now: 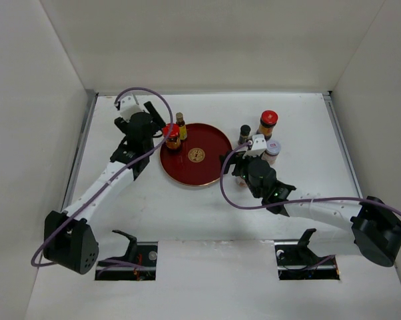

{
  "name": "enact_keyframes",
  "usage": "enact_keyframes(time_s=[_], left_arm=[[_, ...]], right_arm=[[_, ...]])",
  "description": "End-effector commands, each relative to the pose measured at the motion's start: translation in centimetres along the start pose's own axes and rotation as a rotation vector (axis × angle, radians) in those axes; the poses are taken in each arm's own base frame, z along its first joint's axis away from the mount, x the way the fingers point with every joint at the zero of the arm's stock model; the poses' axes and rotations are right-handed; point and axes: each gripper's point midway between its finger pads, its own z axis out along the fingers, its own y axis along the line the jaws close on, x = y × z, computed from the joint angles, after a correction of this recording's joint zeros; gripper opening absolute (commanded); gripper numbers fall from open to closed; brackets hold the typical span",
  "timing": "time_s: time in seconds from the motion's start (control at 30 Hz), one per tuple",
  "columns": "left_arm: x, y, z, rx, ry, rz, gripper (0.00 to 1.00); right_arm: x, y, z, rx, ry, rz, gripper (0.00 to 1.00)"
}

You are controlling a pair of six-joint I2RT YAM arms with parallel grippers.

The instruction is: Organize the condiment bottles

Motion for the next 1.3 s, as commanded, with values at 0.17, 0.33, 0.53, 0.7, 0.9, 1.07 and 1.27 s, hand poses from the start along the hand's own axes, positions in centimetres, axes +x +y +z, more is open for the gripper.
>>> enact_keyframes(time_s=[0.17,0.33,0.53,0.7,0.9,1.07,1.27], left_arm=[[2.9,6.8,3.8,-0.201,0.123,0.018,0.75],[4.0,7.8,5.6,-0.235,0.164,0.025,0.76],[4.9,8.6,7.3,-0.264,0.191,0.024,0.75],[5.7,9.5,8.3,-0.29,0.209,0.029,0.69],[7.4,10.3,8.5,-0.313,0.243,0.041,0.68],[7.4,10.4,8.7,-0.313,0.244,0.039,0.62],[4.6,9.1,7.8,-0.272,0.182,-0.008,0.36]], right_arm=[[-2.4,1.2,0.3,-0.031,-0.067,0.033,0.92],[-2.4,1.2,0.3,-0.031,-0.067,0.033,0.92],[-2.3,1.3,0.4,-0.034,-0.062,0.029,0.92],[-2.0,1.4,0.5,-0.032,-0.056,0.023,0.92],[-1.9,1.3,0.5,-0.031,-0.053,0.022,0.92],[-2.0,1.3,0.5,-0.03,-0.055,0.021,0.92],[-2.0,1.3,0.5,-0.03,-0.056,0.022,0.92]])
